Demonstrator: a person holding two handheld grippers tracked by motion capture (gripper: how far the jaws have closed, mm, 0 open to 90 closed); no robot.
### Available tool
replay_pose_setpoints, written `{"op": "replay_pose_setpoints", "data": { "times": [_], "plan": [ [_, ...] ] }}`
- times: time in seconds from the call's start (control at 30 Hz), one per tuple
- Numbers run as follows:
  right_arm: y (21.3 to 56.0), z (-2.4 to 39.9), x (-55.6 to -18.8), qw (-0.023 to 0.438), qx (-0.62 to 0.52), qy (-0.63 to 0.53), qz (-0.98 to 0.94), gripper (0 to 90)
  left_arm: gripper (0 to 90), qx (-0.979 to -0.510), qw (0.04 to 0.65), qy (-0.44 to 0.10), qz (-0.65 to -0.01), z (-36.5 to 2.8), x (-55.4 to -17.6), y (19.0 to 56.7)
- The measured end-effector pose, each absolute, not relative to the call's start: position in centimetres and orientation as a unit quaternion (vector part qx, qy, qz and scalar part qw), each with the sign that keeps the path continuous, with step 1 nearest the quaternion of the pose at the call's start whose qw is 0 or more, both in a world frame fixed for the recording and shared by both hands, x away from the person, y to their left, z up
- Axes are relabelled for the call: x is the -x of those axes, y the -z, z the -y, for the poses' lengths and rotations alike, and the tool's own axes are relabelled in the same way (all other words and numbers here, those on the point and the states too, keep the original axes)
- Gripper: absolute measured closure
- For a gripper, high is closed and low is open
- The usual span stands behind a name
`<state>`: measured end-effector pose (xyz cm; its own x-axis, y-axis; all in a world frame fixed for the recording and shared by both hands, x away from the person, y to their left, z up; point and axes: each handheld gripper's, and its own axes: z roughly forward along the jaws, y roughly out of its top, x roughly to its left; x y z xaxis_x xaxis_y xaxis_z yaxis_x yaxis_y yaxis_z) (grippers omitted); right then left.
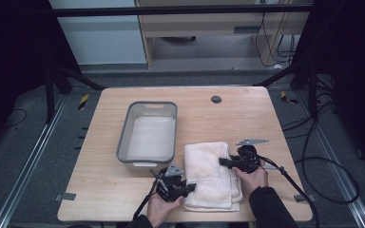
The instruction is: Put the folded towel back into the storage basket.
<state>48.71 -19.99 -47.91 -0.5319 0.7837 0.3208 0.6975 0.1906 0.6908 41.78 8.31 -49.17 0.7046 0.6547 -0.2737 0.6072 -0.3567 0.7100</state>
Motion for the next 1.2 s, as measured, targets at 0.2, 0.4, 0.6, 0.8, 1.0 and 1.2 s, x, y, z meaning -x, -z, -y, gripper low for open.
{"op": "replay_pose_setpoints", "data": {
  "times": [0.2, 0.4, 0.6, 0.8, 1.0, 1.2],
  "plan": [
    [47.0, 20.1, -48.3, 0.059, -0.476, -0.428, -0.766, 65.0, 72.6, -0.822, 0.423, -0.035, -0.379, -8.5, -41.7, 48.6],
    [45.7, 20.3, -47.9, 0.071, -0.466, -0.449, -0.76, 65.2, 72.7, -0.82, 0.432, -0.047, -0.372, -8.7, -41.5, 47.7],
    [45.3, 20.4, -47.7, 0.074, -0.464, -0.457, -0.755, 65.3, 72.7, -0.819, 0.438, -0.056, -0.367, -8.8, -41.4, 47.1],
    [44.3, 20.3, -47.4, 0.088, -0.456, -0.466, -0.753, 65.3, 72.7, -0.819, 0.441, -0.066, -0.36, -8.9, -41.3, 46.4],
    [43.4, 20.4, -47.2, 0.095, -0.449, -0.482, -0.746, 65.3, 72.8, -0.814, 0.452, -0.074, -0.357, -9.3, -41.2, 45.4],
    [42.8, 20.5, -47.0, 0.097, -0.447, -0.49, -0.742, 65.4, 72.8, -0.813, 0.457, -0.083, -0.351, -9.2, -41.0, 44.7]
  ]
}}
